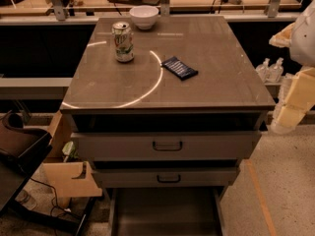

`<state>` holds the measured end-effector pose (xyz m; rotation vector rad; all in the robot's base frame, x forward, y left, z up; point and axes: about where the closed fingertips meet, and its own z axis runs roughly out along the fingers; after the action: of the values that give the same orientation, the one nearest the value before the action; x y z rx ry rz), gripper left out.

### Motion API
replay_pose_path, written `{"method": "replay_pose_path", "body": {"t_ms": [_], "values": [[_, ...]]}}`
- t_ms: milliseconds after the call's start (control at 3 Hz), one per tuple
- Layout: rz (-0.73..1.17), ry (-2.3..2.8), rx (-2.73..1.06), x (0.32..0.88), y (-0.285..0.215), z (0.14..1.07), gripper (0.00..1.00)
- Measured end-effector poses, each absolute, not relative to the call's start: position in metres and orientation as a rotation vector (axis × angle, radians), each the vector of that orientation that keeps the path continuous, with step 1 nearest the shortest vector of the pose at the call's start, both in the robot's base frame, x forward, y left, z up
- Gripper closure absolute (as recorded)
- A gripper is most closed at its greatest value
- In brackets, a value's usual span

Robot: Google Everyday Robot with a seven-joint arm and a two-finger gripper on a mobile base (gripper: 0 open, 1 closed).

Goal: Place rxbar blueberry into bottom drawer

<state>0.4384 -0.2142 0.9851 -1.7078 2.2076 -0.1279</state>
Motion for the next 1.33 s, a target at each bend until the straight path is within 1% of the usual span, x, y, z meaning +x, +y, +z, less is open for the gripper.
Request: {"method": "replay_pose_path", "body": {"t_ms": [333,667,1000,1333], "values": [[-0.128,2.207,-1.708,0.438,-0.214,0.985,0.00],[-0.157,2.213,-1.581,0.451,-0.213,0.985,0.00],[-0.118,2.309,-1.280,0.454,-0.224,0.957,0.00],[-0.039,2.366,-0.996,0.465,-0.235,0.922,0.00]]}}
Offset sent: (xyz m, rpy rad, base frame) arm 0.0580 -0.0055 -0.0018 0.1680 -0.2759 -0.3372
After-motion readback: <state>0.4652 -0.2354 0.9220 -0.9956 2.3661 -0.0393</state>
